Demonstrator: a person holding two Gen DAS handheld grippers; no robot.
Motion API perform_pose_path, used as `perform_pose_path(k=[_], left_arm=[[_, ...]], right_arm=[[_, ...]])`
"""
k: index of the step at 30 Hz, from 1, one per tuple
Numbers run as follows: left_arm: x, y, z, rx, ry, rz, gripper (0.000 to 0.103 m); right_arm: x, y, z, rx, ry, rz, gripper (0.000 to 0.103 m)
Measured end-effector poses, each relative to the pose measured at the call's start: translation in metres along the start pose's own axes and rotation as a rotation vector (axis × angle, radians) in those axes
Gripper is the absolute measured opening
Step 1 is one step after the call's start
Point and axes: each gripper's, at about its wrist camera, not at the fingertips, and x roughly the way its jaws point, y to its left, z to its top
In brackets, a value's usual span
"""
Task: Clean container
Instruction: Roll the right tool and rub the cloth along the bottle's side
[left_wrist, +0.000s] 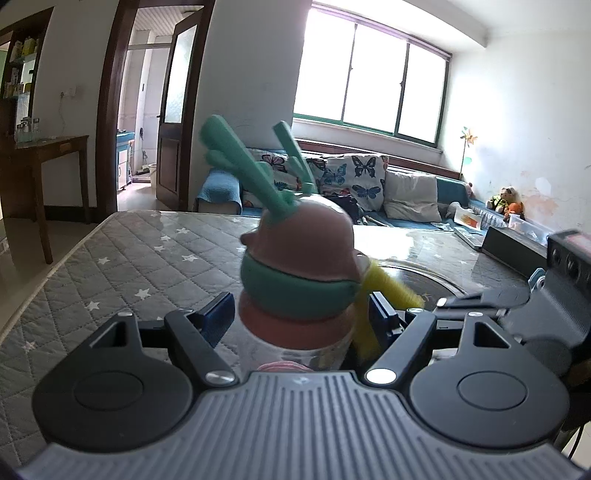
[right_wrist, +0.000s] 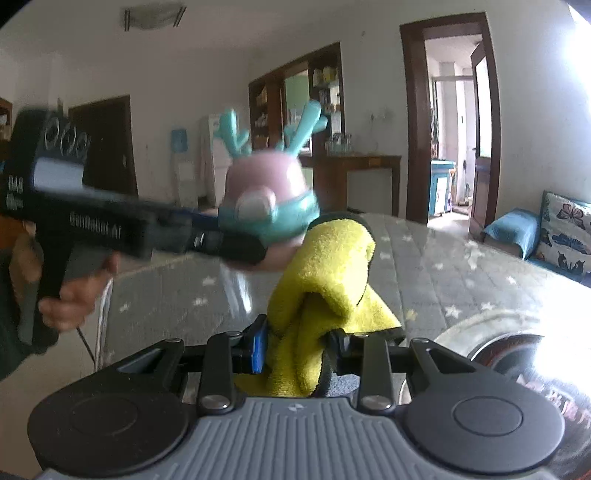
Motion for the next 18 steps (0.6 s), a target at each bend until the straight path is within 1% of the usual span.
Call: perform_pose_path(k=[4, 9, 13, 15, 18], left_arm=[[0.004, -0.003, 0.001, -0.007, -0.004, 0.004, 0.079], [0.010, -0.001, 0.001, -0.051, -0.007, 0.030, 0.079], [0.013, 0.003, 0.001, -0.066, -0.009, 0.038, 0.079], [0.013, 0.003, 0.000, -0.057, -0.010, 0.037, 0.079], [0.012, 0.003, -0.001, -0.039, -0.007, 0.033, 0.076]], right_arm=[[0.008, 0.008, -0.013, -0.013, 0.058, 0.002, 0.032], [0.020, 0.005, -0.019, -0.023, 0.114, 0.017, 0.032], [0.015, 0.000, -0.018, 0.045, 0.103, 0.021, 0.032], [0.019, -0.025, -0.007, 0.110, 0.087, 0.015, 0.032], [0.012, -0.044, 0.006, 0.217, 0.033, 0.031, 0.032]])
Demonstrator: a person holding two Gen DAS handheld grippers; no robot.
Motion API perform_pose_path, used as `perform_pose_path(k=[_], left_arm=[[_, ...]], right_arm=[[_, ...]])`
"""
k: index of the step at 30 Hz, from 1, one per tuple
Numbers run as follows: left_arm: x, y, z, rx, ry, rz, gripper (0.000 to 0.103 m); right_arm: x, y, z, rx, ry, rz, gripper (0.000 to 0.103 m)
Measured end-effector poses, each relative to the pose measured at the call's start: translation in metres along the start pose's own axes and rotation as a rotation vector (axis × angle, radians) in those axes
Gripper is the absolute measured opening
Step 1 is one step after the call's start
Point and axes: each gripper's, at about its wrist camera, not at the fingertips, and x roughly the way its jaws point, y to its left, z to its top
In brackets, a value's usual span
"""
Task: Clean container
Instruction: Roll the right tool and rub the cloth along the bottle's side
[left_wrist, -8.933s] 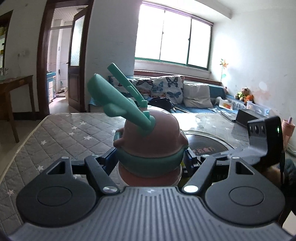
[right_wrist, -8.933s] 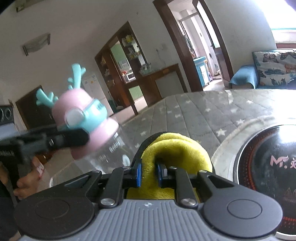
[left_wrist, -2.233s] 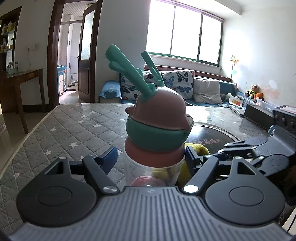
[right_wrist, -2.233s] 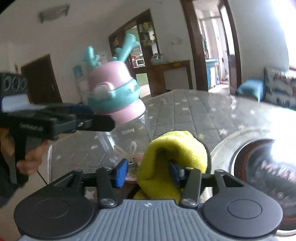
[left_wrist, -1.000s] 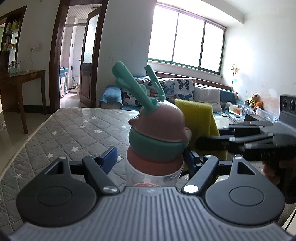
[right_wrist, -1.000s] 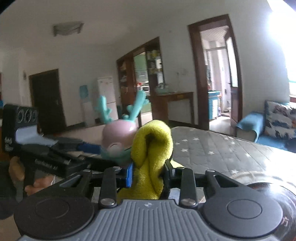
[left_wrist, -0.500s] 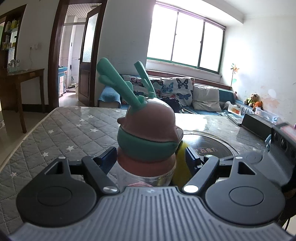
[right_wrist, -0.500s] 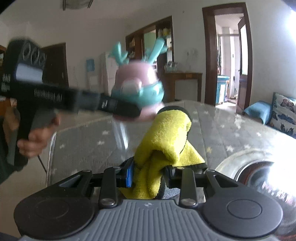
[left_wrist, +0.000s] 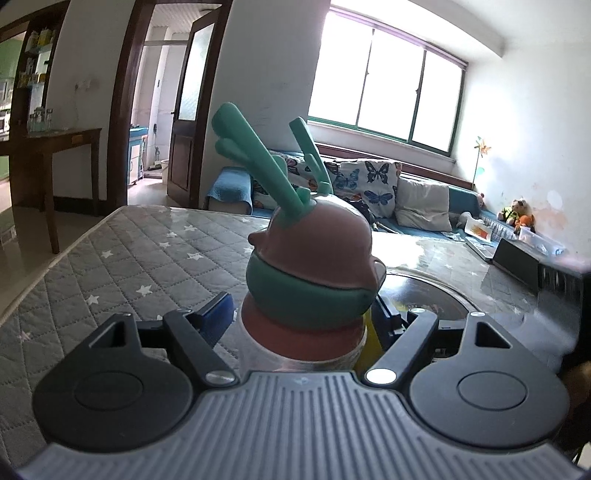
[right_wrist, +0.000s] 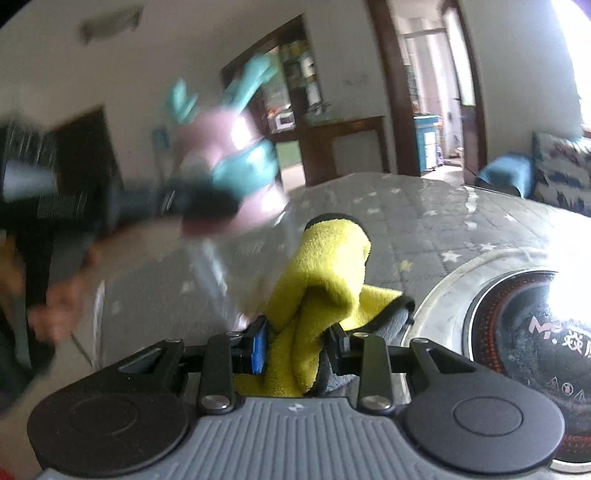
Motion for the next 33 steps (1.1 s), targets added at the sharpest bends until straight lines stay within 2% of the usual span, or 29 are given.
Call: perform_pose_path(k=[8, 12, 19, 29, 33], left_arm=[[-0.001, 0.003, -0.004, 0.020, 0.000, -0.016, 0.074], [-0.001, 0.003, -0.005, 0.018, -0.005, -0.020, 0.074], [-0.001, 0.004, -0.006, 0.014, -0.008, -0.021, 0.074], [0.001, 0.006, -0.008, 0.014, -0.009, -0.020, 0.074], [0.002, 0.005, -0.008, 0.016, -0.009, -0.018, 0.074]], right_arm=[[-0.023, -0.019, 0.042, 0.164, -0.189, 0.151, 0.032], [-0.016, -0.036, 0.048, 0.303, -0.233, 0.243, 0.032], [0.021, -0.069, 0.039, 0.477, -0.210, 0.286, 0.032], [0.061, -0.116, 0.007, 0.742, -0.154, 0.334, 0.032], [0.075, -0.122, -0.003, 0.775, -0.126, 0.300, 0.033]])
